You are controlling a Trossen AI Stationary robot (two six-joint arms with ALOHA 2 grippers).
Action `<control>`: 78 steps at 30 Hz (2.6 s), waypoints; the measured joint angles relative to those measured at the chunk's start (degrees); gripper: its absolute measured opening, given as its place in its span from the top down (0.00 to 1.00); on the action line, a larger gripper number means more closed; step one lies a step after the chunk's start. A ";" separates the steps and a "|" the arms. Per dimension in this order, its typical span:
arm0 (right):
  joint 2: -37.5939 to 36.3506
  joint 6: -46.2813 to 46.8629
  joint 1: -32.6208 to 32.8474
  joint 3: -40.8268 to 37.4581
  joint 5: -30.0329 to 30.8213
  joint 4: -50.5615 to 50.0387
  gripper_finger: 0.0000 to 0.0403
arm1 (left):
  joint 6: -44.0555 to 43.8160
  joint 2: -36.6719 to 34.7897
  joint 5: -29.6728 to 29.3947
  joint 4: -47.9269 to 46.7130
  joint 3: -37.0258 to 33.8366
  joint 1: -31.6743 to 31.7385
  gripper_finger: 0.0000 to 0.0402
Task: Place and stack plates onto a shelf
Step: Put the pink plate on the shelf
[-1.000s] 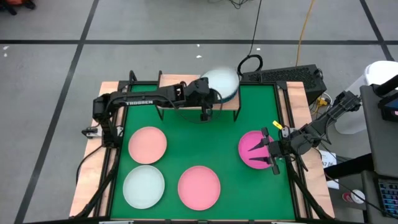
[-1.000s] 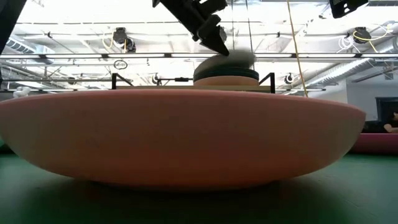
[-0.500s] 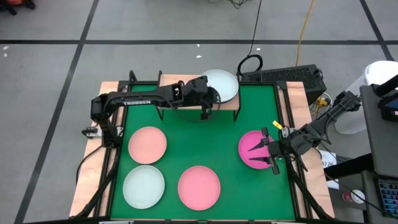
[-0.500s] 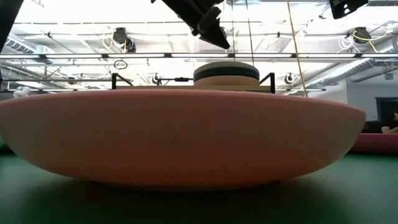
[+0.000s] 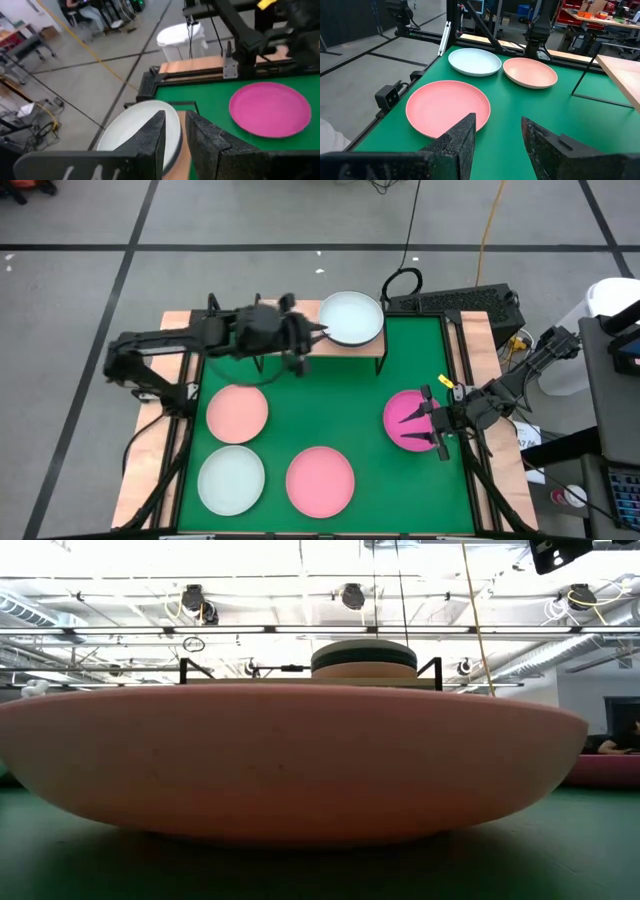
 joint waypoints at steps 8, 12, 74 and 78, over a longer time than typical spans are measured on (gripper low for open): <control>0.09 1.23 0.00 0.00 0.00 -0.89 0.65 | -6.67 -12.40 -7.05 8.00 -16.10 -7.21 0.80; 0.09 1.93 0.00 0.00 0.00 -1.03 0.65 | -7.94 -17.45 -7.11 23.69 -29.89 -10.13 0.80; 39.50 38.57 -4.87 8.52 -16.31 -26.60 0.65 | -5.65 -18.30 -3.91 75.34 -61.64 -16.00 0.80; 41.74 38.49 -4.87 8.52 -16.30 -26.62 0.68 | -6.11 -18.30 -3.89 75.41 -61.64 -15.99 0.80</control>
